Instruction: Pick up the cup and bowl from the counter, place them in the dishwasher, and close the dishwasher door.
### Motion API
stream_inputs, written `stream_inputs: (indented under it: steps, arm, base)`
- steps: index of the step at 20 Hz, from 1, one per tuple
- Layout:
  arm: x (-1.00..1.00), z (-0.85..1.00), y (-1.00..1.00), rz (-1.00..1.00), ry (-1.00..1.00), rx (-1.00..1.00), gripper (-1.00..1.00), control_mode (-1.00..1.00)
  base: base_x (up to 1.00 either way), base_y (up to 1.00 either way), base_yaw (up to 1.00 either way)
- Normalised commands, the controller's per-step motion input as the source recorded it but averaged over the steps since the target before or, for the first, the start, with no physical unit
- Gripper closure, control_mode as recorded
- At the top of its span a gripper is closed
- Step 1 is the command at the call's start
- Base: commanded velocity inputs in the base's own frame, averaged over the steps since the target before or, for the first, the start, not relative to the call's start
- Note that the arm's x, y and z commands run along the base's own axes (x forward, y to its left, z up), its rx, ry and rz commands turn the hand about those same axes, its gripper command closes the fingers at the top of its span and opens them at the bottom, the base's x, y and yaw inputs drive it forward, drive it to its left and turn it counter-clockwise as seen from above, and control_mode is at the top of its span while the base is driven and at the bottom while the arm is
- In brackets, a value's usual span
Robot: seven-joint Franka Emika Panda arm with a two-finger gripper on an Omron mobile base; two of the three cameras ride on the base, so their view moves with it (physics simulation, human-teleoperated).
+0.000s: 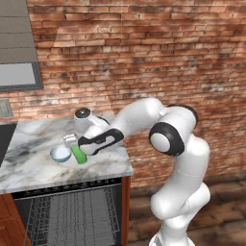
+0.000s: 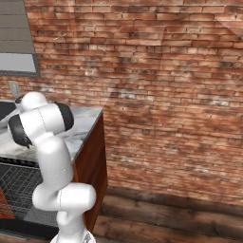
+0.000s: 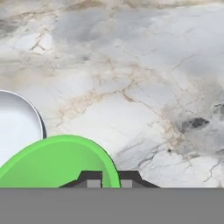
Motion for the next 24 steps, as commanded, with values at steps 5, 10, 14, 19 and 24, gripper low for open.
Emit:
stream_inputs:
  steps: [5, 10, 14, 19, 24]
  arm:
    - [-0.97, 0.00, 0.00, 0.00, -0.22, -0.06, 1.00, -1.00]
    - [-0.94, 0.18, -0.02, 0.00, -0.25, -0.03, 1.00, -1.00]
    - [-0.50, 0.62, -0.02, 0.00, -0.21, 0.00, 1.00, -1.00]
    - [-0.32, 0.45, 0.00, -0.03, -0.16, 0.00, 1.00, -1.00]
    - [-0.18, 0.09, 0.00, -0.02, -0.09, 0.00, 1.00, -1.00]
  base:
    - [0.00, 0.00, 0.00]
    - [0.00, 0.00, 0.00]
    - [0.00, 0.00, 0.00]
    - [0.00, 0.00, 0.00]
    - [0.00, 0.00, 0.00]
